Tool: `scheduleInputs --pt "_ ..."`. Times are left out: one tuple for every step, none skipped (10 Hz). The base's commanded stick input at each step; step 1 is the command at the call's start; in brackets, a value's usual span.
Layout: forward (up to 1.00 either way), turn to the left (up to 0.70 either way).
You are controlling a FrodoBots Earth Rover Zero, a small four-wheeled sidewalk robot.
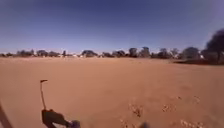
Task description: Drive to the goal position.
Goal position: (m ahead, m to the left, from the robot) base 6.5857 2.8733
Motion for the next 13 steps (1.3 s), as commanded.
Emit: scheduleInputs --pt "0.70 -0.27" --pt "0.70 -0.25" --pt "0.70 0.00" --pt "0.70 0.00" --pt "0.70 0.00" --pt "0.70 0.00" --pt "0.70 0.00" --pt "0.70 0.00" --pt "0.70 0.00" --pt "0.70 0.00" --pt "0.70 0.00" --pt "0.70 0.00" --pt "0.70 0.00"
